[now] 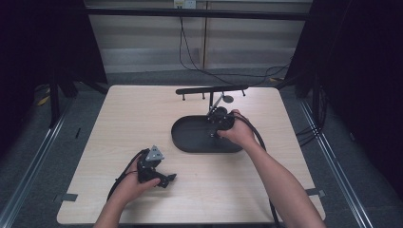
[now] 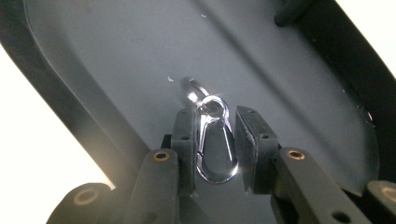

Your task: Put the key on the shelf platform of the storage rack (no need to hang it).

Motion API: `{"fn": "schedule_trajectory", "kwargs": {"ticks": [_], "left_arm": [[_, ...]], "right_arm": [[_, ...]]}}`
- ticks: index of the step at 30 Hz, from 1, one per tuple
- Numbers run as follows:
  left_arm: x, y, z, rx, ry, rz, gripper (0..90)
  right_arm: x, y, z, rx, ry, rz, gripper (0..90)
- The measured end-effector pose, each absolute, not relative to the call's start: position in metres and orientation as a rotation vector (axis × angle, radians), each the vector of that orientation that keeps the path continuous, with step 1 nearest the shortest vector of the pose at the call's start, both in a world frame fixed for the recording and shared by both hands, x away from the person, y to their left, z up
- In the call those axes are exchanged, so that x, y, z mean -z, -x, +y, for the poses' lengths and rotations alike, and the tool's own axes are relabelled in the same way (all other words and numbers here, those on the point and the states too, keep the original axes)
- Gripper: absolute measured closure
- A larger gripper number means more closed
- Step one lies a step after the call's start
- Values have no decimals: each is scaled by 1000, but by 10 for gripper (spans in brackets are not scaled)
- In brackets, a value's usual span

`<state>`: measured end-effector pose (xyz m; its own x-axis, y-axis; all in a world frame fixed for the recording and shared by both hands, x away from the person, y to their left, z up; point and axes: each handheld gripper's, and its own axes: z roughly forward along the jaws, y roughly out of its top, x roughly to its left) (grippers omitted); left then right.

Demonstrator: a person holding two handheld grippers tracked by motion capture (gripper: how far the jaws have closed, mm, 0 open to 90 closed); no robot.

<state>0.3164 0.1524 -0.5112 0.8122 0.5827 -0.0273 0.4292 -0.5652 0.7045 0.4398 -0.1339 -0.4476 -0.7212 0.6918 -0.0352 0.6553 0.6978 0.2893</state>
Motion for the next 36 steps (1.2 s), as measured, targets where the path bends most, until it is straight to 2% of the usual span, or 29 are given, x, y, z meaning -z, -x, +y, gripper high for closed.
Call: {"fn": "schedule_trajectory", "kwargs": {"ticks": [25,32,36], "left_arm": [[511,-316,152,-271,-2258,740,0],[511,-316,152,-272,-2258,738,0],[511,-316,152,-271,-2257,738,0]], "right_arm": [[459,-443,-136,-369,-1099,2755,699],[459,-443,-136,-382,-1095,2747,676],[459,-441,-136,-361,-1082,2754,634]]}}
